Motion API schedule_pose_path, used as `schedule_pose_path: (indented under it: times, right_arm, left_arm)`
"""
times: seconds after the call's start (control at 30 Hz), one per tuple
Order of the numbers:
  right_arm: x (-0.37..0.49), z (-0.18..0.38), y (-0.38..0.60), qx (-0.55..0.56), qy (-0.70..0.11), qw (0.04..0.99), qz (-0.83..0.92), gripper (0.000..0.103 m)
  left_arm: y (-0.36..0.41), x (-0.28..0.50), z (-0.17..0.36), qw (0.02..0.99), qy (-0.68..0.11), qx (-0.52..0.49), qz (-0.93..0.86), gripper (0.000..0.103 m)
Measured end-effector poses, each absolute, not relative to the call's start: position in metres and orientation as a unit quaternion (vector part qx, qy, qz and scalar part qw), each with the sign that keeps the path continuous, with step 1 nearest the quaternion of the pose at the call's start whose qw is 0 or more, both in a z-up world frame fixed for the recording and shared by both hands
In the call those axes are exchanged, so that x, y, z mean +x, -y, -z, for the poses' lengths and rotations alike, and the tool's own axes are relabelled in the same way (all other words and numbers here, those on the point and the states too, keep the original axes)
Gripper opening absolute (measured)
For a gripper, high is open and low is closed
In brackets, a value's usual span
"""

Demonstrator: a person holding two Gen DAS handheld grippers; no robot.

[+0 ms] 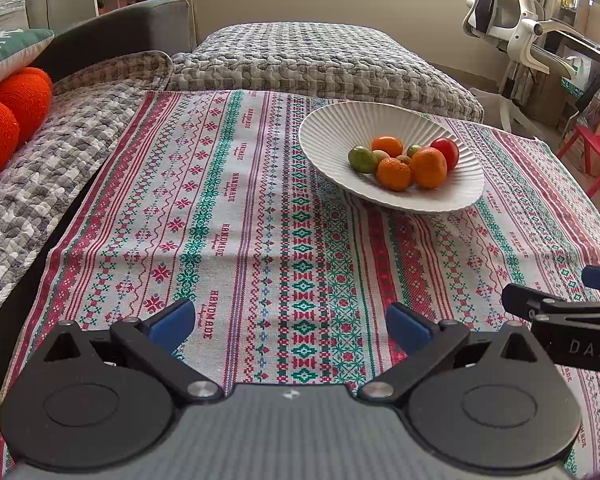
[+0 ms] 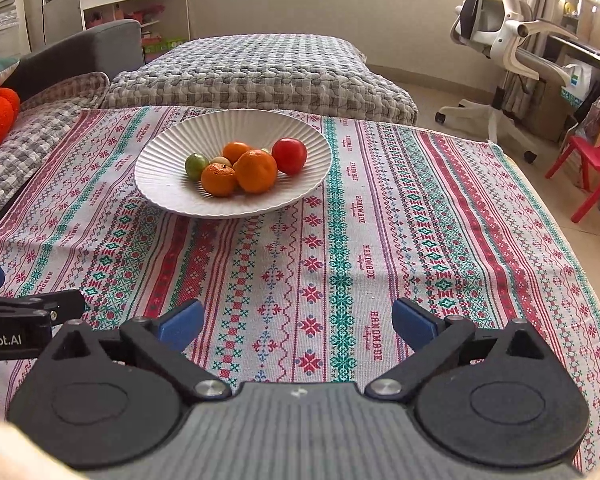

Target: Organize fruits

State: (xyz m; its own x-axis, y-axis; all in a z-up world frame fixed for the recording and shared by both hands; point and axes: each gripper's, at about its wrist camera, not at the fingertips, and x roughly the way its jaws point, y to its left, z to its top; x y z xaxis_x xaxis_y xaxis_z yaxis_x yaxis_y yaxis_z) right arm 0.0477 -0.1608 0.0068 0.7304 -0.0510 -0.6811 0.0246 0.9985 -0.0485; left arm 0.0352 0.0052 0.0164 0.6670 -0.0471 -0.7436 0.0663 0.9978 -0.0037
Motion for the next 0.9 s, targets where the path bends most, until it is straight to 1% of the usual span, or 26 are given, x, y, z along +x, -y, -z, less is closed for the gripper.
schedule_pose_path:
  times: [0.4,0.9]
  right_arm:
    - [0.053,-0.003,0.149,-0.049,-0.365,0.929,0.029,0.102]
    - [0.053,-0.003,0.15,-0.045,-0.369,0.928,0.034,0.102]
  left_arm:
    - [-0.006,0.035,-0.02,0.918,-0.395,0.013,0.03,0.097]
    - [0.0,0.032,-0.02,0.917,-0.396,0.021,0.04,0.097]
